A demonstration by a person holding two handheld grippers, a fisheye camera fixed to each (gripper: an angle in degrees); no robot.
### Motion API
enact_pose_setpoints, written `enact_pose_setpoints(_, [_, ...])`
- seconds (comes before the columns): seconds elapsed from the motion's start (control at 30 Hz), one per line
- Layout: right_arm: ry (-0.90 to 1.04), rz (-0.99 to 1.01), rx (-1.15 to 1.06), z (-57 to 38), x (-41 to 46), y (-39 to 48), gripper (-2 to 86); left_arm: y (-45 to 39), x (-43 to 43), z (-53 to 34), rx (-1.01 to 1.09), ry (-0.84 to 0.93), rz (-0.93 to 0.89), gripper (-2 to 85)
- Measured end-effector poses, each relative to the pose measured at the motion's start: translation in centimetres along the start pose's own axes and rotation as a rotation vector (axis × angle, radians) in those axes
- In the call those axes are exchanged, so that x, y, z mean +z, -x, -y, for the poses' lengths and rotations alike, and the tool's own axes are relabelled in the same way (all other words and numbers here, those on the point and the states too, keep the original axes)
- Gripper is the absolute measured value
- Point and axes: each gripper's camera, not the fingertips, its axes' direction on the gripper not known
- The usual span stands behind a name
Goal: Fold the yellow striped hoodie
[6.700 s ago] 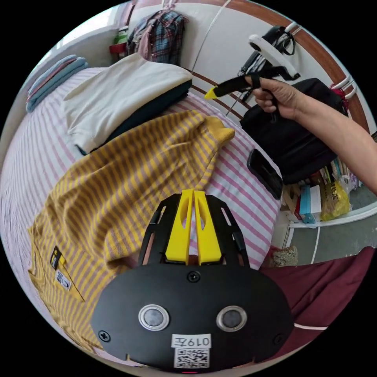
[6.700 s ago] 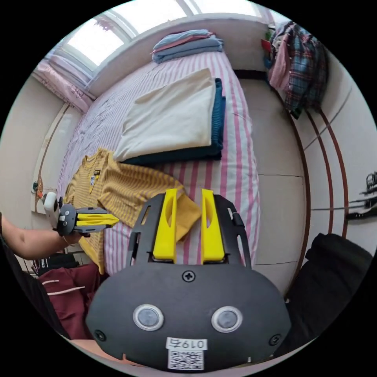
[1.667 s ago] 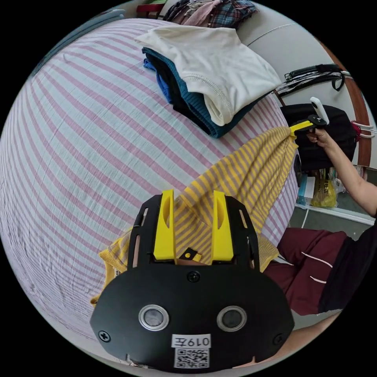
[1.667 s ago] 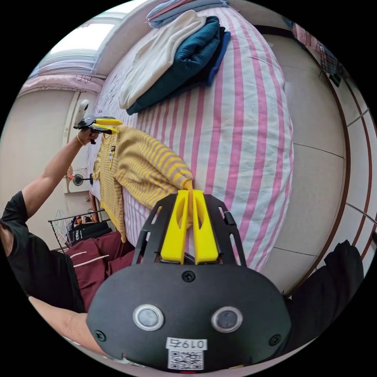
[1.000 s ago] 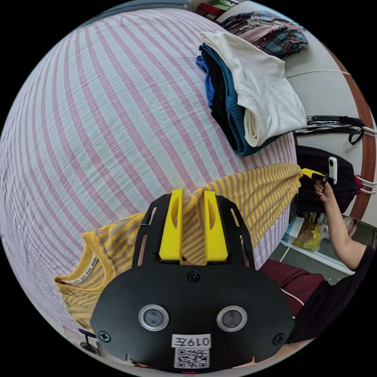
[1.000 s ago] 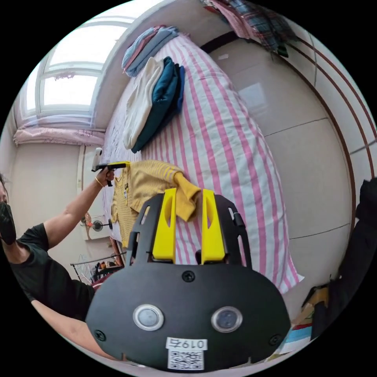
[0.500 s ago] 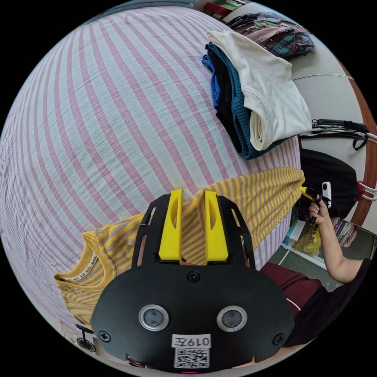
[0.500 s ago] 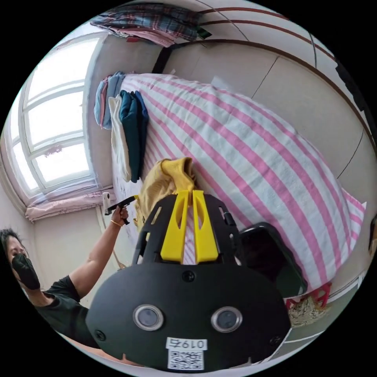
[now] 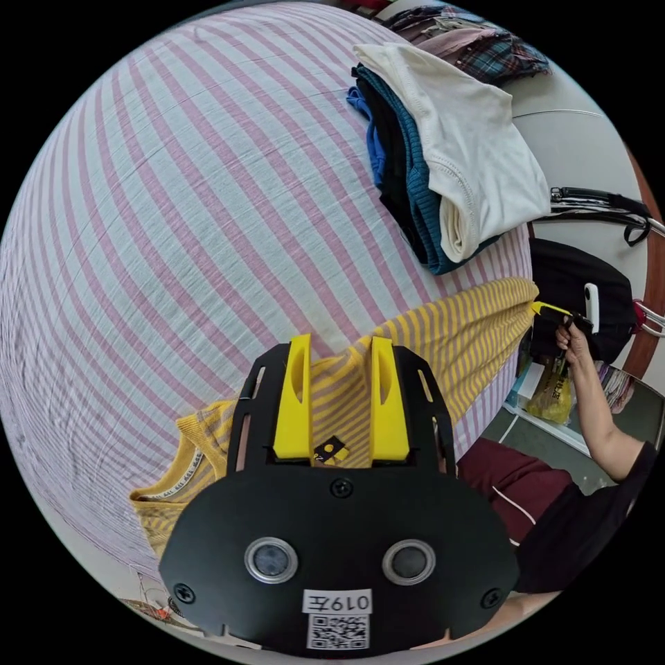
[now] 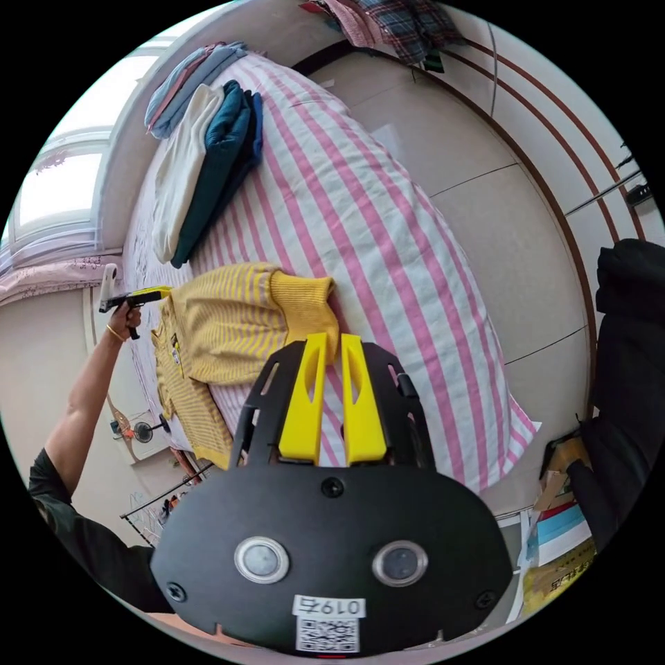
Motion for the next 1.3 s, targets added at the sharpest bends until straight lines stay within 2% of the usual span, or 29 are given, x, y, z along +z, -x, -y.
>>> enact_pose_setpoints(0.07, [-0.006,0.003,0.004,-0.1,0.2,-0.7,5.1,0.0,-0.2,0.1,0.022,0.011,0.044,12.2])
enact_pose_setpoints(0.23, [-0.017,-0.06,-0.026,-0.6,1.0,-1.3,4.6,-0.9,-1.5,0.4,0.053,-0.115,0.082,11.5])
enact_pose_setpoints(0.37, [-0.135,-0.167,-0.047,-1.8,-0.3,-0.7,2.4,-0.7,-1.3,-0.7,0.023,-0.145,0.101,9.9])
enact_pose_setpoints(0.47, [-0.155,-0.075,-0.238,-3.1,0.8,2.6,1.7,0.1,-1.8,-5.5,-0.03,-0.321,-0.091,7.1])
enact_pose_setpoints(0.53, [-0.072,0.009,-0.384,-4.4,4.1,5.8,2.0,-0.7,-0.9,-11.4,-0.049,-0.467,-0.241,4.8])
enact_pose_setpoints(0.6, [0.048,0.137,-0.515,-7.0,9.8,9.6,3.4,-2.0,1.3,-16.2,-0.087,-0.501,-0.302,3.2])
enact_pose_setpoints(0.67, [0.119,0.198,-0.568,-8.9,14.3,11.7,5.6,-3.8,4.4,-20.8,-0.133,-0.485,-0.354,2.3])
enact_pose_setpoints(0.8, [0.258,0.226,-0.61,-11.5,24.5,15.7,8.3,-8.6,11.1,-31.3,-0.31,-0.41,-0.311,1.3])
enact_pose_setpoints(1.0, [0.263,0.242,-0.445,-10.5,35.2,13.4,6.6,-11.5,18.9,-43.4,-0.66,-0.284,-0.243,0.9])
enact_pose_setpoints(1.07, [0.306,0.178,-0.452,-11.0,37.8,12.2,3.4,-11.5,20.8,-46.1,-0.73,-0.259,-0.252,1.0])
enact_pose_setpoints(1.13, [0.329,0.064,-0.474,-12.1,39.5,10.6,1.2,-11.7,22.0,-48.9,-0.791,-0.265,-0.289,1.2])
enact_pose_setpoints(1.23, [0.294,0.043,-0.491,-14.4,39.1,7.6,-0.1,-12.8,21.3,-51.9,-0.826,-0.294,-0.247,1.3])
enact_pose_setpoints(1.3, [0.221,0.046,-0.594,-17.5,36.8,7.1,-0.4,-13.5,20.2,-53.5,-0.826,-0.32,-0.235,1.3])
